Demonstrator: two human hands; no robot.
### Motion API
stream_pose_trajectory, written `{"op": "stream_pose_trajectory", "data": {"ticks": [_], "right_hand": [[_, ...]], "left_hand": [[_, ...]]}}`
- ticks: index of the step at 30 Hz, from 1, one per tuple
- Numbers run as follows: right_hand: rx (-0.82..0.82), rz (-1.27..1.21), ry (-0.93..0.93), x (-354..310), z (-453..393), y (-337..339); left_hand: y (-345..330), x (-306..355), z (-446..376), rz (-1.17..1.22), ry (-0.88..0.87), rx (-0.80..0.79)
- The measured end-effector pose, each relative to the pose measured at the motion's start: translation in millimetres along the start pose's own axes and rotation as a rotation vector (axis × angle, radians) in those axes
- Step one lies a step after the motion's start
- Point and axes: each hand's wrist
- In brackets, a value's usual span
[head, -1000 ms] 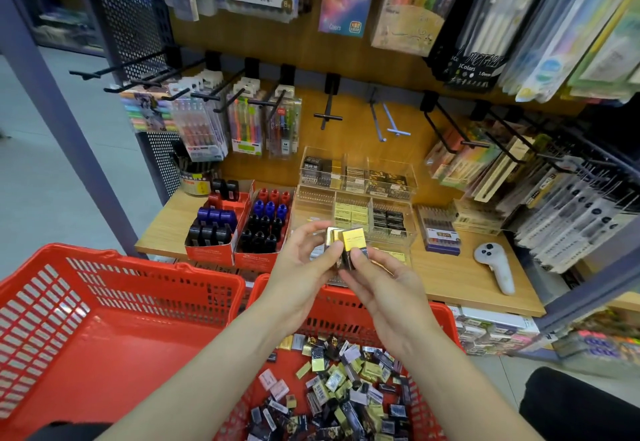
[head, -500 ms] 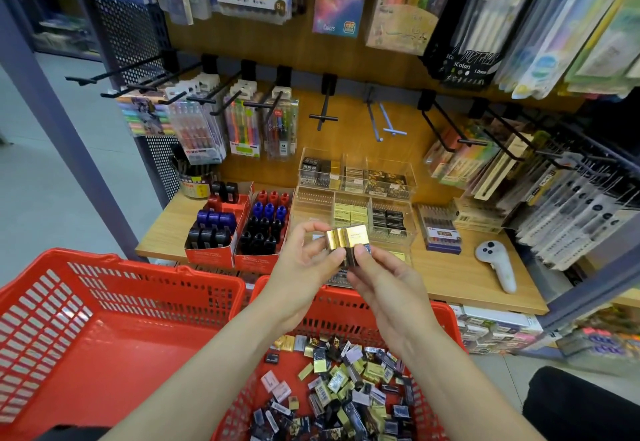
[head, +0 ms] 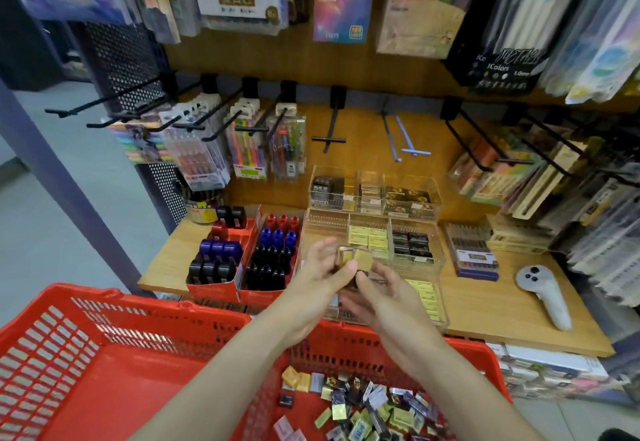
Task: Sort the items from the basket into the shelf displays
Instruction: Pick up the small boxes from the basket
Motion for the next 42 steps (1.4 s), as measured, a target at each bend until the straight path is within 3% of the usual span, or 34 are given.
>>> {"op": "stream_pose_trajectory", "data": {"ticks": [3,7,10,15,17,22,26,36,42], "right_hand": [[-0.076,-0.059,-0.056,-1,-18,12],[-0.024,-0.224,-0.075,-1,-37,24],[-0.033,-0.169,-0.059,-2,-42,23],[0.004,0.149,-0.047,-6,-48,23],[-0.006,0.401,0.072,-18,-48,28],[-0.216,1.067,0.373,-37,-43,34],[-0.201,1.330,0.536,-36,-42,32],[-0.150,1.354,0.615,-38,-50,30],[-0.090,1.204,0.409,-59,-80,24]], "left_hand": [[9,-2,-13,-0.121,0.023,0.000],[21,-10,-21,-0.150,0.001,0.050],[26,-11,-24,-0.202,-0.030,0.068],[29,-6,-19,-0.250,-0.078,0.107],[31,-2,-16,-0.239,-0.065,0.092],[32,7,-11,-0.080,0.004,0.058],[31,13,-10,0.021,0.021,0.069],[34,22,-14,0.015,0.033,-0.035],[52,25,-41,0.053,-0.039,-0.061]]}}
Point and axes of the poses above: each hand's wrist, its own z-axis away from the middle knuckle, its own y-axis out of the back of the hand, x = y × z, and after that the axes turned 7 degrees about -x, right-handed
